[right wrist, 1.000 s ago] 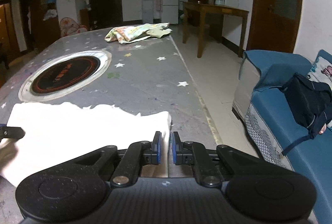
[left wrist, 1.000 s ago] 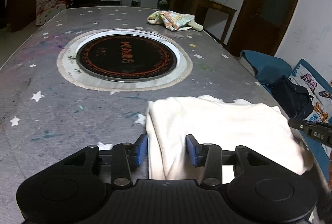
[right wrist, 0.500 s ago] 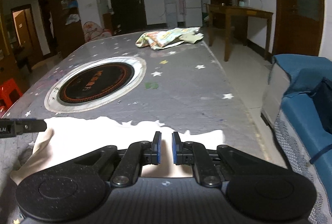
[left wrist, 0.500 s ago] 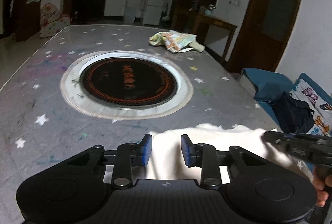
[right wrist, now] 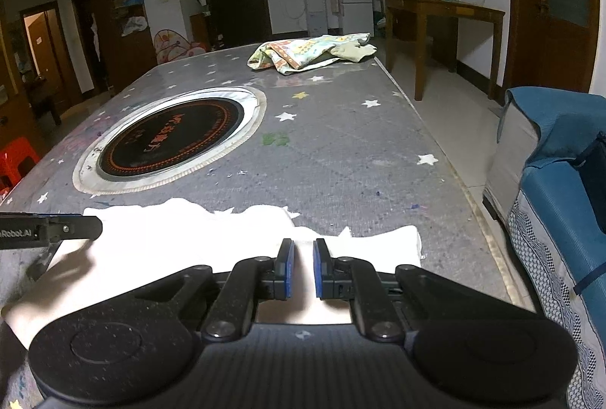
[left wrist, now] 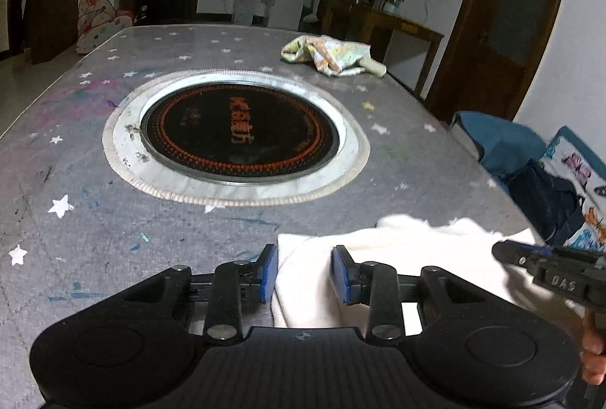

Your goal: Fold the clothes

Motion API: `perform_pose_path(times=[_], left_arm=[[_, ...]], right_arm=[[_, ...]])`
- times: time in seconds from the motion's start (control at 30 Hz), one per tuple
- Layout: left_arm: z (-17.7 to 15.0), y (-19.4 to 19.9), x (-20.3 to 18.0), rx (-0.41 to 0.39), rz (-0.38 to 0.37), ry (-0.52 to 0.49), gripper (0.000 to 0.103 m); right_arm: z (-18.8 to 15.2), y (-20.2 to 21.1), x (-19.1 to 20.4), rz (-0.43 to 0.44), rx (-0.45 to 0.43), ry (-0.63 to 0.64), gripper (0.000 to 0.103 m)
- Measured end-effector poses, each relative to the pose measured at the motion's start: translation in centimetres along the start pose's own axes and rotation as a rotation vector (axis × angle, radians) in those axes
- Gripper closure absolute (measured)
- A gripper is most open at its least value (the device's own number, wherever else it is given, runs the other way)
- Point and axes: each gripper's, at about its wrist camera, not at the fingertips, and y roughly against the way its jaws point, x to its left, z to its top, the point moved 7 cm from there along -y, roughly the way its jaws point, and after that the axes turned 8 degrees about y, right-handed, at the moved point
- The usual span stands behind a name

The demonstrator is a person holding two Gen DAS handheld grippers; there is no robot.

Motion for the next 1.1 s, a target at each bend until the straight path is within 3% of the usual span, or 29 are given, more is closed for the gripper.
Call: perform_pose_path(times=[0.1,0.2,0.3,0.43,0.7,1.1], left_arm=[[0.2,0.2,0.5,0.002,0.002,0.016,0.066],[0.1,-0.2,0.7,0.016,0.008,0.026,0.066],[0.0,-0.5,0.4,0.019,0.015,0.017,0.062],[-0.5,-0.7,0.6,0.031,0.036,0.01,0.06],[-1.2,2.3,0.1,0.014,0.024,-0.009,0.052],[-5.9,6.2,-0.4,0.003,0.027,-0.104,0.051]], right_arm=[[0.1,0.6,0.0,0.001,-0.003,-0.003,0.089],[0.2,1.4,0.2,0.011,-0.011,-0.005,0.073],[0.1,2.3,0.6,0.02,-0.013,0.002,0.068],[-0.5,3.2,0.8,0.033,-0.005,-0.007,0.065],[-1.8,4.8,1.5,0.037,-0.006,-0.018,0.049],[-4.5,7.3,3.8,0.019,-0.023,-0.022,0.038]])
